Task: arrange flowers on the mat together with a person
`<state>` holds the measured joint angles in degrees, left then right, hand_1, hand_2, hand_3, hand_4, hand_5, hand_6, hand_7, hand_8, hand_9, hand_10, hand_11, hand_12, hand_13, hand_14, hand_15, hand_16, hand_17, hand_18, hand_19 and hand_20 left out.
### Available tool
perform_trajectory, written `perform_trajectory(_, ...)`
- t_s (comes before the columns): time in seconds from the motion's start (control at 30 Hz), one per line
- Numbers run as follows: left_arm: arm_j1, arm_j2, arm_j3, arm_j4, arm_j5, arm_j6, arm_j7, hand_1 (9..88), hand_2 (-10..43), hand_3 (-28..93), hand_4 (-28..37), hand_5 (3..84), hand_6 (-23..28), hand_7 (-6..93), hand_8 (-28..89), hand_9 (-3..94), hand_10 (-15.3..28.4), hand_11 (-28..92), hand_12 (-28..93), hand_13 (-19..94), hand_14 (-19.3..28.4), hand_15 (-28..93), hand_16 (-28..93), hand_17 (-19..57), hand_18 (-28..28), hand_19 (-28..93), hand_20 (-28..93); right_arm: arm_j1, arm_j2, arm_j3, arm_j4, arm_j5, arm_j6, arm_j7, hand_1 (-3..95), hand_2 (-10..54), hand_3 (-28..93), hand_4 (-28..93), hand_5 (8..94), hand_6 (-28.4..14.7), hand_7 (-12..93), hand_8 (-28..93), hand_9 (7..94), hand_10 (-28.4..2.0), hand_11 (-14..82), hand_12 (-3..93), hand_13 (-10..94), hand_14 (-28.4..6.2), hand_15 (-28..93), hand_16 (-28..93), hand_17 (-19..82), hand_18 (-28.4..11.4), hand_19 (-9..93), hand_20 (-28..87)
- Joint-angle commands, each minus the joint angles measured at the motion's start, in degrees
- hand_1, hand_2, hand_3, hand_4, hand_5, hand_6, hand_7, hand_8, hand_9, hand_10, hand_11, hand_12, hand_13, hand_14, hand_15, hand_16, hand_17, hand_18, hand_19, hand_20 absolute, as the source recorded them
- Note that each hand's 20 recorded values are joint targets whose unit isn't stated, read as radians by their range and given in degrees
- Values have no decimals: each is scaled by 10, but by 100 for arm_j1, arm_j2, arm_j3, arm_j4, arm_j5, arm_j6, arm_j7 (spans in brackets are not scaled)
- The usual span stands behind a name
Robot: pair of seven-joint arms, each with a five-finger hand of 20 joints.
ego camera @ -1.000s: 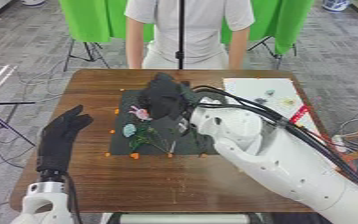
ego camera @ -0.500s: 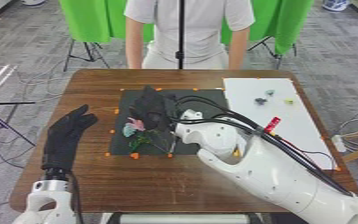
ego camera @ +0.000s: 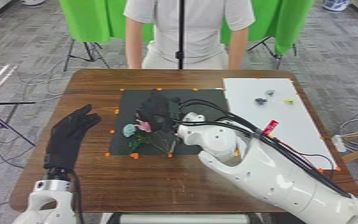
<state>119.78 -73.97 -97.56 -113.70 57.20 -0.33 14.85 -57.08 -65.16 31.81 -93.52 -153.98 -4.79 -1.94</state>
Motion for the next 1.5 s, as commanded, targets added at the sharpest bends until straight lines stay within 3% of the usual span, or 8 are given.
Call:
perform_trajectory(0.03,3,-39,-18,39,34,-67,-38,237,-21,684,-207,484,43,140,-51,472,138,217,171,358,184,215,41,28,141,56,173,-11,18,-35,-1,-179,-28,87,527,-95,703,-257,746,54,271,18,868,-61,91,459,681,-53,456,487,282,-126,345,438)
perform_trajectory(0.7,6,-49,-35,23,38,-52,-33,237,-23,683,-203,483,43,140,-51,471,138,215,172,357,184,212,43,26,142,57,174,-66,194,-123,122,-767,273,-106,523,-95,706,-260,731,57,271,11,846,-63,79,432,677,-54,443,489,279,-124,341,431)
perform_trajectory(1.5,30,-59,-57,3,30,-28,-27,240,-23,682,-202,484,43,140,-51,471,137,217,172,357,185,213,43,26,142,58,174,-64,270,-137,-21,-840,-111,-133,490,-95,732,-266,669,64,287,-8,768,-70,103,388,639,-63,459,474,260,-128,352,426)
